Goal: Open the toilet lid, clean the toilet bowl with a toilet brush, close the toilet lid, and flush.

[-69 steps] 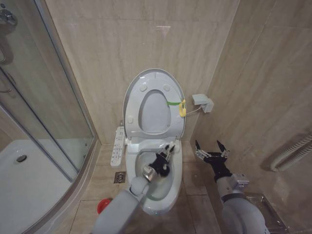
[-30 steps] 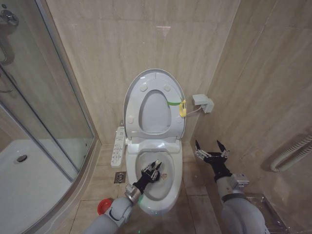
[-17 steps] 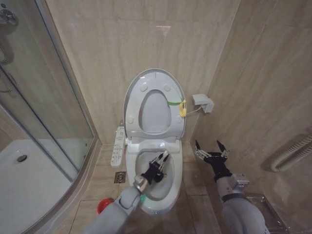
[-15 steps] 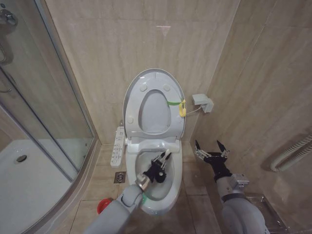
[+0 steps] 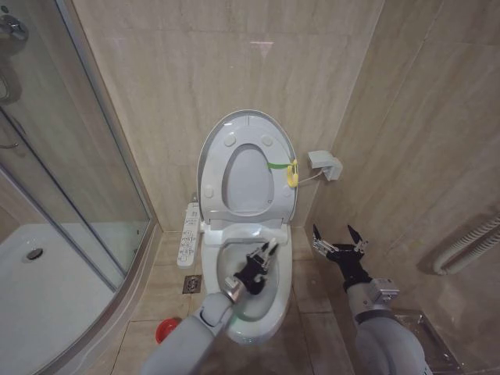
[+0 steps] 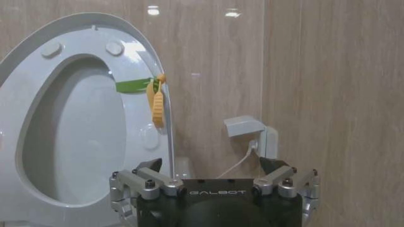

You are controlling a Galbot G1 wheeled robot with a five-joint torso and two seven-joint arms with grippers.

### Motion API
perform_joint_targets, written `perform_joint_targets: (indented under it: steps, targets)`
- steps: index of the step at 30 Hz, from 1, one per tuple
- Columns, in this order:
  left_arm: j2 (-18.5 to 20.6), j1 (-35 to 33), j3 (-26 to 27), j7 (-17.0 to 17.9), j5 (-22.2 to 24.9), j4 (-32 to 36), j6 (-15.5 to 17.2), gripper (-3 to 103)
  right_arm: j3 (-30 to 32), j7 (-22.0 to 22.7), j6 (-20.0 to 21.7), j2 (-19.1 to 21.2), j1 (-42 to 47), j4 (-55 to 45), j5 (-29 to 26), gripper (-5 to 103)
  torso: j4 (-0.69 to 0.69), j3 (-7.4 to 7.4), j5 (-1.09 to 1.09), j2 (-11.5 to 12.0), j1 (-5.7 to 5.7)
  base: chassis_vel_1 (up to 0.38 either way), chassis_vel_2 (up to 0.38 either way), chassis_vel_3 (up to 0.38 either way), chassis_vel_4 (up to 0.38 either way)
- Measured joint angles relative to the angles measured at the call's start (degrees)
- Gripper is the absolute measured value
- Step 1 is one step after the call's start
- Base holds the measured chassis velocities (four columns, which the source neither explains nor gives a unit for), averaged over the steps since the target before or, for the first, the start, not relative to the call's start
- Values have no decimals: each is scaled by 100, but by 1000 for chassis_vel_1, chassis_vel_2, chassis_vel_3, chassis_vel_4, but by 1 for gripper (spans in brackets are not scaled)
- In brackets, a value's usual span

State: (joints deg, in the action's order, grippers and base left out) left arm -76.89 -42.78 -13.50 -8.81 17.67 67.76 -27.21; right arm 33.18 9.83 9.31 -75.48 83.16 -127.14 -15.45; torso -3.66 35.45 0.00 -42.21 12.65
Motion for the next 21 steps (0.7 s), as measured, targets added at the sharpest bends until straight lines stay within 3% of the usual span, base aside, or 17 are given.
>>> perform_joint_targets:
  steps: [9,13,15,21]
  targets:
    - [-16,298,90,17,87,48,-12,21,0,0,0,0,0,0,0,100,0,0,1,0,0,0,0,0,0]
    - [-242,315,-89,57,119,142,-7,21,0,0,0,0,0,0,0,100,-1,0,1,-1,0,0,0,0,0]
    - [-553,297,-159,67,24,-61,-26,21,0,0,0,0,0,0,0,100,-2,0,1,-1,0,0,0,0,0]
    - [-770,331,-190,15,9,-506,-113,21,0,0,0,0,0,0,0,100,-1,0,1,-1,-1,0,0,0,0]
